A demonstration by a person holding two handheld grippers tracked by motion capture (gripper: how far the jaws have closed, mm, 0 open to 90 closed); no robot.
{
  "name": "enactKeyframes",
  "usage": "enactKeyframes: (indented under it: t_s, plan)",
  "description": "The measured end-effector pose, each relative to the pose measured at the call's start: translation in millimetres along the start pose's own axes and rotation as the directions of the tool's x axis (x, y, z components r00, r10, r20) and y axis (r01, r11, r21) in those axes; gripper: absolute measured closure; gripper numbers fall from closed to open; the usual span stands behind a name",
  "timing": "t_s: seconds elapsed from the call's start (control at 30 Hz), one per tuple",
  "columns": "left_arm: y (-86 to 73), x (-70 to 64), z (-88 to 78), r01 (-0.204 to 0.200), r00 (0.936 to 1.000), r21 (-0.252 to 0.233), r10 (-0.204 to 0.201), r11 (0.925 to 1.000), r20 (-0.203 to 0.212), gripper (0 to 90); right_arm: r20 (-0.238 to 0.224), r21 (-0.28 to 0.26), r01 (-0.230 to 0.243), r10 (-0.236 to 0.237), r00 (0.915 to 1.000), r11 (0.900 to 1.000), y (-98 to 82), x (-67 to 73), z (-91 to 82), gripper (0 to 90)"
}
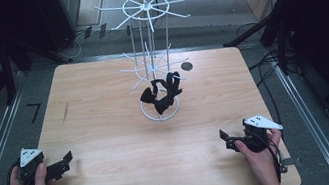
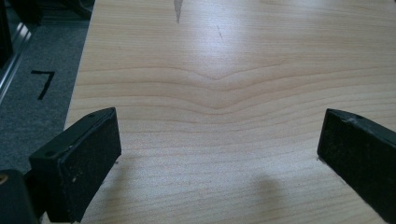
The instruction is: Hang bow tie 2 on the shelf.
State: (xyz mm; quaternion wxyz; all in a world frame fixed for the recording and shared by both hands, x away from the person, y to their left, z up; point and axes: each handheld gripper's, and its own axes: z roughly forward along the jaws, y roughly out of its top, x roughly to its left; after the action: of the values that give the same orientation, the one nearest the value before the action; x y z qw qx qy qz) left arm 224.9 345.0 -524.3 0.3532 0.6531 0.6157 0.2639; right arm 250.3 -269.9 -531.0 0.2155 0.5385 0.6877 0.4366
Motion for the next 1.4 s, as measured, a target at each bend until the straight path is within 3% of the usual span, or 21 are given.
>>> enactKeyframes:
  t_s: [0.67,1.4]
  plan:
    - [-0.1,0.1,-0.7,0.002,1.0,0.0,-0.002,1.0,-0.001,0.0,0.065,0.003,-0.039,0.039,0.9972,0.999,-18.7,-35.0,-24.1,0.2]
    - [-1.1,1.5,-2.2,0.007,1.0,-0.006,-0.007,1.0,0.0,0.0,0.13,0.008,-0.098,0.096,0.9868,0.995,-38.8,-70.0,-46.4,0.3]
